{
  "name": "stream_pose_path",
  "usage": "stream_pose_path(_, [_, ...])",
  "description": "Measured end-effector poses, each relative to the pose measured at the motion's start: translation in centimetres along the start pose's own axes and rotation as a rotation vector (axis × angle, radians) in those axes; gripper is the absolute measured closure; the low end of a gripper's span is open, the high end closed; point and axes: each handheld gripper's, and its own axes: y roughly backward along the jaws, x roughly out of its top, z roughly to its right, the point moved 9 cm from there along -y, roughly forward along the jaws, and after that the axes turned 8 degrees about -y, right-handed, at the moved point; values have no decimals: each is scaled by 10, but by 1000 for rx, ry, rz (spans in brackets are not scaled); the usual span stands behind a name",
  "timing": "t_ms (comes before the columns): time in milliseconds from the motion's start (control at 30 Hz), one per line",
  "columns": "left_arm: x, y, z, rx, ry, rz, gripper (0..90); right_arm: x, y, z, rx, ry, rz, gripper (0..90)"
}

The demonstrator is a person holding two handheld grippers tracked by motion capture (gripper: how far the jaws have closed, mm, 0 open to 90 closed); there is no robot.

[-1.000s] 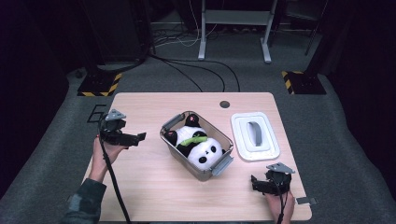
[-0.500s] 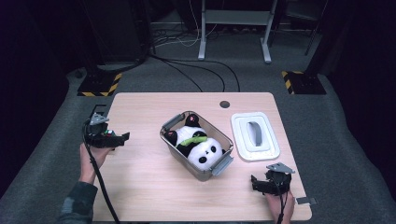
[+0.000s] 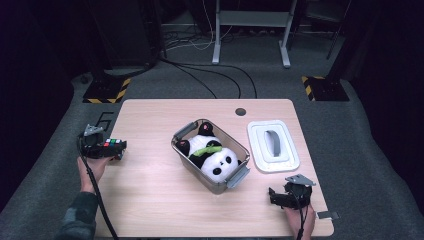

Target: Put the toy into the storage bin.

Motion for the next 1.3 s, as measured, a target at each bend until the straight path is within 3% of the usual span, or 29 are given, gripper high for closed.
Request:
stream_pose_path(300, [-20, -21, -23, 27, 56, -22, 0, 0, 0, 0, 0, -3, 1, 34])
stream_pose_path(567, [-35, -34, -30, 42, 94, -46, 5, 0, 0, 0, 0, 0, 0, 33])
stream_pose_path(700, [-39, -36, -30, 40, 95, -51, 88, 0, 0, 0, -1, -4, 1, 33])
stream_pose_path(733, [-42, -37, -32, 41, 112, -53, 127, 0, 0, 0, -1, -1, 0, 34])
stream_pose_path(833, [-44, -40, -33, 46, 104, -61, 158, 0, 0, 0, -1, 0, -1, 33])
stream_pose_path(1033, [-48, -44, -28, 60, 61, -72, 307, 0, 0, 0, -1, 0, -1, 34])
stream_pose_path(1100, [-50, -46, -26, 75, 31, -73, 326, 0, 0, 0, -1, -1, 0, 34])
stream_pose_path(1300, [-50, -46, -25, 99, 14, -83, 341, 0, 0, 0, -1, -5, 0, 34])
